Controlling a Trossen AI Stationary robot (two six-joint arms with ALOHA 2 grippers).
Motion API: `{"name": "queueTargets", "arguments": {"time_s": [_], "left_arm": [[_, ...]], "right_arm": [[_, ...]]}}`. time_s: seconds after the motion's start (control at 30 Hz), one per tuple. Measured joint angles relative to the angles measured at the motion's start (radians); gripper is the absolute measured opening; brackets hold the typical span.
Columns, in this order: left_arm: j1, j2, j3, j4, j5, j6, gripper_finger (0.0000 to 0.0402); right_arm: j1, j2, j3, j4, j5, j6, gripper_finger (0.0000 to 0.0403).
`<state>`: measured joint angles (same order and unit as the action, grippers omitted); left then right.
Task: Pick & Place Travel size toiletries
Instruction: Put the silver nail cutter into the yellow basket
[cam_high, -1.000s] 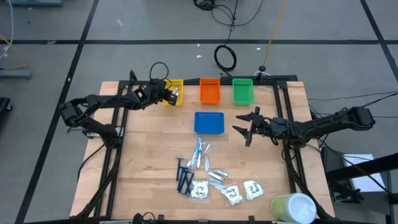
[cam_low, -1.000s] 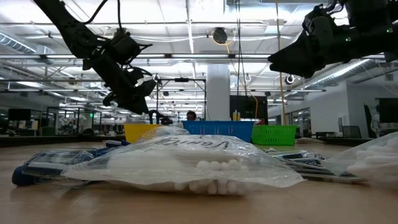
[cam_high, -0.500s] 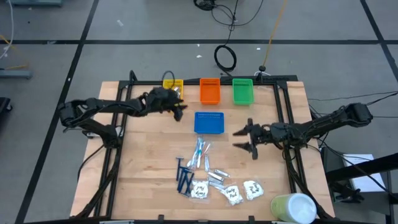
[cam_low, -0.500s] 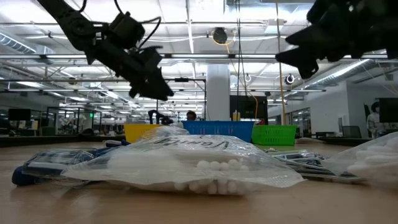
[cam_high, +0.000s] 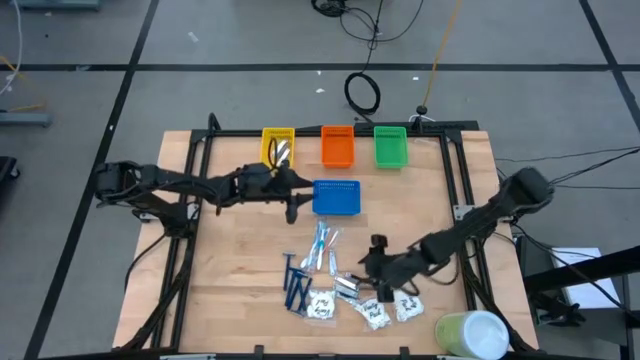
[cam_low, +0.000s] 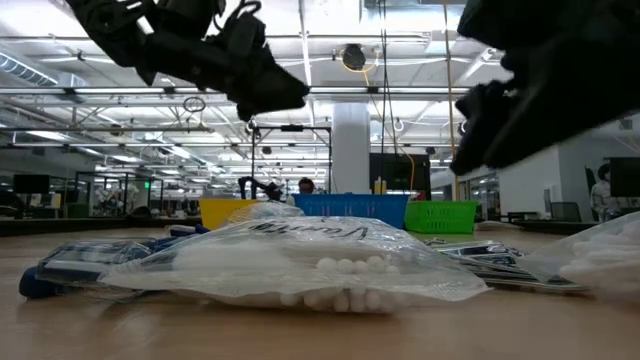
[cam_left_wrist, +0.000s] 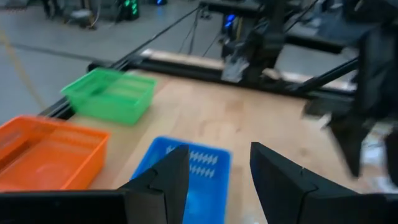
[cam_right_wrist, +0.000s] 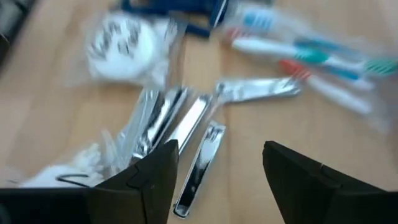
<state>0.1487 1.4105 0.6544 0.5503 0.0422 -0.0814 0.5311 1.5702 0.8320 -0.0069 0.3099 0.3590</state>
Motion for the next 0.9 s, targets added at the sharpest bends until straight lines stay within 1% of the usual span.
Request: {"name": "queueTargets", "arguments": {"time_s": [0.07, 0.1, 0.23, 0.37, 0.53, 0.9], "left_arm": [[-0.018, 0.0, 0.0, 0.025, 0.001, 0.0, 0.0163], [-0.025, 0.0, 0.0, 0.035, 0.0, 0.0, 0.0164], [-0.041, 0.0, 0.0, 0.039, -0.001, 0.0, 0.017], [-0.044, 0.0, 0.0, 0.039, 0.0, 0.0, 0.0172], [-0.044, 0.0, 0.0, 0.037, -0.001, -0.001, 0.0173], [-0.044, 0.0, 0.0, 0.009, -0.001, -0.001, 0.0173]], "right_arm": [[0.006, 0.049, 0.012, 0.005, -0.009, 0.022, 0.0222], [0.008, 0.069, 0.012, 0.01, -0.029, 0.042, 0.0222], [0.006, 0.124, 0.012, 0.017, -0.073, 0.108, 0.0221], [0.005, 0.167, 0.012, 0.025, -0.069, 0.114, 0.0221], [-0.014, 0.194, 0.014, 0.018, -0.065, 0.106, 0.0221], [-0.102, 0.185, 0.012, -0.036, -0.065, -0.015, 0.022]]}}
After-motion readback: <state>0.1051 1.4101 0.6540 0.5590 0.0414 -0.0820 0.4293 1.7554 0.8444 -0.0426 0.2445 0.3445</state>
